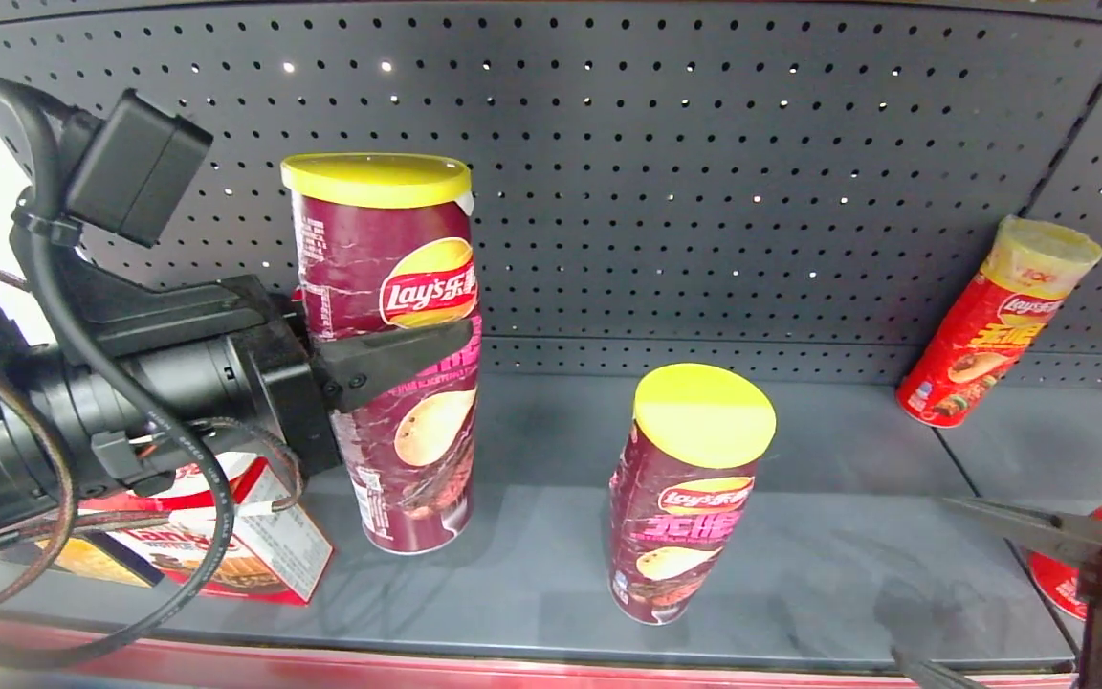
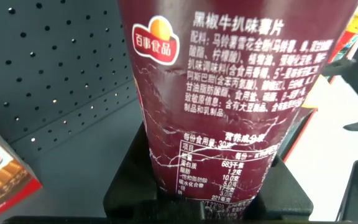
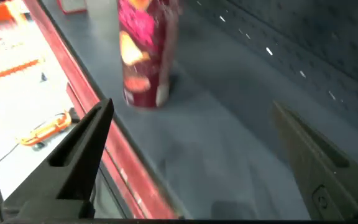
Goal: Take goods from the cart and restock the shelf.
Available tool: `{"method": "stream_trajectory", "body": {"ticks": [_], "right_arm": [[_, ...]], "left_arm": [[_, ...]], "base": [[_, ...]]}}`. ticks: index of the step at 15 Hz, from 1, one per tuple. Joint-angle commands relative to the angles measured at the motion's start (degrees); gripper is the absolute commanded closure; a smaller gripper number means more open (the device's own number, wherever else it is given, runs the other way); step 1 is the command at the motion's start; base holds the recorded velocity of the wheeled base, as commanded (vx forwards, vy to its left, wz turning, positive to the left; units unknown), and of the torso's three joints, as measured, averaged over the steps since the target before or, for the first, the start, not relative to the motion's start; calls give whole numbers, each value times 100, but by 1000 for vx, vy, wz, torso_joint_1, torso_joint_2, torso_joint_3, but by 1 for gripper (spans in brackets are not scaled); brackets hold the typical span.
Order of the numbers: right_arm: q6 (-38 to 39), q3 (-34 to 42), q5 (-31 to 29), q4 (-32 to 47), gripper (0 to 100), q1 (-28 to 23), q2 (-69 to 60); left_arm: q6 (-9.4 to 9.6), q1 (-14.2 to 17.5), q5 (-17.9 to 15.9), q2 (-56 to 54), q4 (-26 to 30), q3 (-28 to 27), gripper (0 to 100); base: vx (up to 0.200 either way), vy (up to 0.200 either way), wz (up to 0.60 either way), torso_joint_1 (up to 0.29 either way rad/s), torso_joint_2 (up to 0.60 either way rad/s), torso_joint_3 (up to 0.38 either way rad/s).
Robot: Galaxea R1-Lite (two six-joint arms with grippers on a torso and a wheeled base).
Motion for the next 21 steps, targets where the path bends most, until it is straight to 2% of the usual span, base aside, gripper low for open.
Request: {"method": "stream_trajectory", "body": {"ticks": [1,3,5,6,8,11,14,15,16,17,18,20,21], "right_arm": [[208,348,-571,805,0,-30,-1453],[744,585,-1239,1578,0,-47,-2525],[964,717,-1722,2378,0,-118,-3360],[1236,708,-2082,3679,0,-258,-4406],[1421,523,-2284,5129,0,-583,-5873],[1641,453,-2988,5208,0,-645,-5873],[1632,453,-2777,5217,0,-610,-5873],[1623,453,-2812,5217,0,-768,-5610],[1606,453,-2979,5199,0,-1392,-5126],[1597,453,-2952,5199,0,-1620,-5118],[1676,480,-3067,5146,0,-2113,-5241],[1904,594,-3664,4865,0,-2060,-5249],[1913,611,-3717,4786,0,-2051,-5241]], "left_arm": [[10,-11,-5,-181,-3,106,100],[18,-37,-5,-216,-3,71,100],[36,-55,-5,-225,-3,62,100],[36,-116,-5,-269,-3,124,100],[45,-196,-5,-269,-3,115,100],[45,-231,-14,-287,-3,133,100],[54,-248,-31,-278,-3,124,100],[54,-248,-31,-278,-3,106,100],[54,-248,-31,-287,-3,89,100],[54,-257,-31,-296,-3,106,100],[54,-283,-31,-375,-3,124,100],[45,-283,-31,-471,6,150,100],[45,-283,-31,-480,6,159,100]], "base": [[0,0,0,0,0,0],[0,0,0,0,0,0],[0,0,0,0,0,0],[0,0,0,0,0,0],[0,0,0,0,0,0],[0,0,0,0,0,0],[0,0,0,0,0,0],[0,0,0,0,0,0],[0,0,0,0,0,0],[0,0,0,0,0,0],[0,0,0,0,0,0],[0,0,0,0,0,0],[0,0,0,0,0,0]]}}
